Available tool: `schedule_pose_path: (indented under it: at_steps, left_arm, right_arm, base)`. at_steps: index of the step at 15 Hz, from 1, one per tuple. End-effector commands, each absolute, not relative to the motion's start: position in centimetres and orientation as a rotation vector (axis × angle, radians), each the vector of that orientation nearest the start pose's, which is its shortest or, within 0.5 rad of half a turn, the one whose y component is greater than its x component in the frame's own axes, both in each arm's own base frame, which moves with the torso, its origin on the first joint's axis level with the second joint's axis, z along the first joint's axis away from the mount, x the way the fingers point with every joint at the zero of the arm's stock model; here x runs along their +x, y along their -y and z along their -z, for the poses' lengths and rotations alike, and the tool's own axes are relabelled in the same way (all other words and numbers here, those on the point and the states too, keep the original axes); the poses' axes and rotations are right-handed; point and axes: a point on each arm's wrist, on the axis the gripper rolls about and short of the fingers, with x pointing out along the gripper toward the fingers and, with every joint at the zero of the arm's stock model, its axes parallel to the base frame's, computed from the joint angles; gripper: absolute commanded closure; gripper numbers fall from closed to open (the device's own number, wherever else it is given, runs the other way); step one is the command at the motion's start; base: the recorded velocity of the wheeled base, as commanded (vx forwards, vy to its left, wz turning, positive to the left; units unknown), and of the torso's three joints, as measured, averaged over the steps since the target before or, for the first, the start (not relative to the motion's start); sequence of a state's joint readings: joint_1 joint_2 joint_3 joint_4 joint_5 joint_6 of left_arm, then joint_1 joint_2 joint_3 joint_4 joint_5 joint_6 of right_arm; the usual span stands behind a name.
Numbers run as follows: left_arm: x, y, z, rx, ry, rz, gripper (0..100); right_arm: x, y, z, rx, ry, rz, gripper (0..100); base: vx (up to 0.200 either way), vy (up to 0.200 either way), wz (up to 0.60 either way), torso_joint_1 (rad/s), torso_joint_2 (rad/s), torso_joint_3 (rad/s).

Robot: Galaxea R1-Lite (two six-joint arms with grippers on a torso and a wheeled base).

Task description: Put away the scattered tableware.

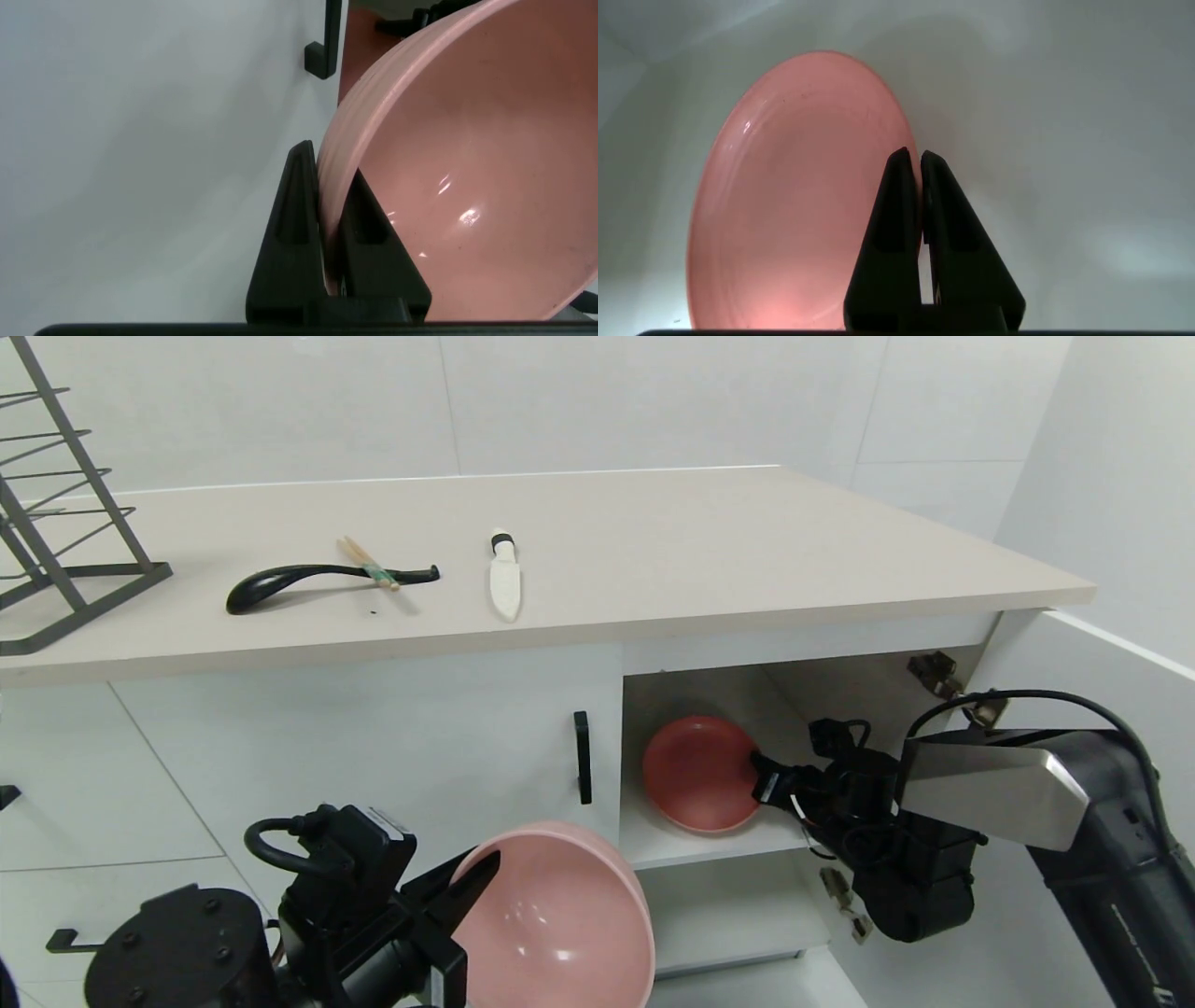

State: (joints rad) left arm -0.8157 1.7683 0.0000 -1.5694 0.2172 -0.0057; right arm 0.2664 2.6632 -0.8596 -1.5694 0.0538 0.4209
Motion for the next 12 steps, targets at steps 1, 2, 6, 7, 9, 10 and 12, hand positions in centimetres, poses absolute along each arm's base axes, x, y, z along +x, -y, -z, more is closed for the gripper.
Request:
schedule_pose_path:
  at_steps: [1,2,6,7,9,10,12]
  left_arm:
    - [14.0,14.2,-8.5,0.100,-0.189,0.595,100]
    - [14.1,14.2,-8.5,0.101,-0.190,0.594,100]
    - [14.0,14.1,-8.7,0.093,-0.181,0.594,100]
    - [14.0,14.1,-8.7,0.093,-0.181,0.594,100]
    - [14.0,14.2,-8.7,0.093,-0.183,0.594,100]
    - [14.0,14.1,-8.7,0.091,-0.182,0.592,100]
    - [14.0,14.1,-8.7,0.090,-0.182,0.590,100]
  right_arm:
    - [38.6,-10.7,7.8,0.401,-0.303,-0.264,100]
    - [38.7,-10.8,7.8,0.404,-0.300,-0.263,100]
    - [38.9,-10.9,8.3,0.407,-0.299,-0.264,100]
    - [39.0,-11.0,8.5,0.407,-0.297,-0.265,100]
    - [39.4,-11.2,8.5,0.409,-0.283,-0.271,100]
    - [39.8,-11.4,8.4,0.410,-0.283,-0.271,100]
    - [40.0,-11.5,8.4,0.408,-0.289,-0.270,100]
  base:
    - [0.000,0.000,0.00,0.000,0.00,0.000]
    - [0.000,0.000,0.00,0.000,0.00,0.000]
    - [0.000,0.000,0.00,0.000,0.00,0.000]
    - [0.000,0.000,0.00,0.000,0.00,0.000]
    - [0.000,0.000,0.00,0.000,0.00,0.000]
    - [0.000,0.000,0.00,0.000,0.00,0.000]
    - [0.000,0.000,0.00,0.000,0.00,0.000]
